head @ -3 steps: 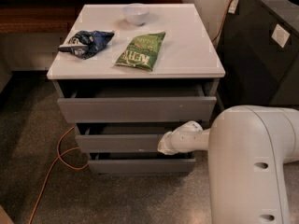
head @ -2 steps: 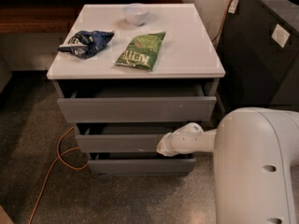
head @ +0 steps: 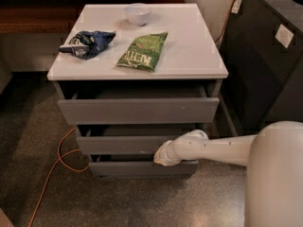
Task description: Close middle drawer
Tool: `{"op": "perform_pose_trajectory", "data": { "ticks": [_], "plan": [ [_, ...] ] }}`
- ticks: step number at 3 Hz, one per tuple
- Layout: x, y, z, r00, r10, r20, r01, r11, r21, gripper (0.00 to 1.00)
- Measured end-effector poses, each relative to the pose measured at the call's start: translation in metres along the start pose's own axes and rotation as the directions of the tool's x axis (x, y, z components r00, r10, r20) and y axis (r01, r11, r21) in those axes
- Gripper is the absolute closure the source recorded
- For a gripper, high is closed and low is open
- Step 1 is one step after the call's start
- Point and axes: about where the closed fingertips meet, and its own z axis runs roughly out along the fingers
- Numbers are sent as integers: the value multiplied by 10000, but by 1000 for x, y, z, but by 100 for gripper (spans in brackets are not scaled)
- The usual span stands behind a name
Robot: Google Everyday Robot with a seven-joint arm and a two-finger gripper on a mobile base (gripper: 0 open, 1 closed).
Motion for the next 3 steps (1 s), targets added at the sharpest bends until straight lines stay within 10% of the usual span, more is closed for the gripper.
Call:
{"op": "perform_pose_trajectory", "data": {
  "ticks": [3],
  "plan": [
    [-31,45,-35,9970,-722,272,744,9932,-893,100]
  ]
}}
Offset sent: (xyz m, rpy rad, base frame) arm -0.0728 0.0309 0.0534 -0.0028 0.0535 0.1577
